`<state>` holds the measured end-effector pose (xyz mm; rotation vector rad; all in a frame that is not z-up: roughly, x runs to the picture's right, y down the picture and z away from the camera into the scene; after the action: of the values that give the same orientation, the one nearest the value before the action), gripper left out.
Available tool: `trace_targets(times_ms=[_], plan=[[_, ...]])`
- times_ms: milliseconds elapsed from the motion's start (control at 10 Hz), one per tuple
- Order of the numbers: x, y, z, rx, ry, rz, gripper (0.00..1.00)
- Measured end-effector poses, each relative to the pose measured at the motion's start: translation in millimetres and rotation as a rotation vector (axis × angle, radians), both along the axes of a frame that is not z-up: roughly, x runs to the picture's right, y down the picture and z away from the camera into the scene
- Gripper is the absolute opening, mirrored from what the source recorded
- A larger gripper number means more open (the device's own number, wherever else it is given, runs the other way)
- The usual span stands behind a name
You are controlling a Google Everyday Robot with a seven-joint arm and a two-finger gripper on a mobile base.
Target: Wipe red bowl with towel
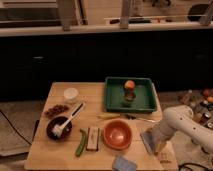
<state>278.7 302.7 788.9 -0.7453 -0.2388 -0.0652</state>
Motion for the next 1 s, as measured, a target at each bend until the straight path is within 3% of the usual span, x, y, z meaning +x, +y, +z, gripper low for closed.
trace_targets(times_ms=[200,400,600,1000], plan=[[-1,-4,-1.3,0.002,-0.003,-0.006,0.18],[0,-3,-4.0,-0.003,-0.002,-0.007,0.03],[1,-4,-5.4,-0.005,0.001,-0.012,0.0],[-2,-33,-20.4,0.01,0.013,-0.045,0.0]])
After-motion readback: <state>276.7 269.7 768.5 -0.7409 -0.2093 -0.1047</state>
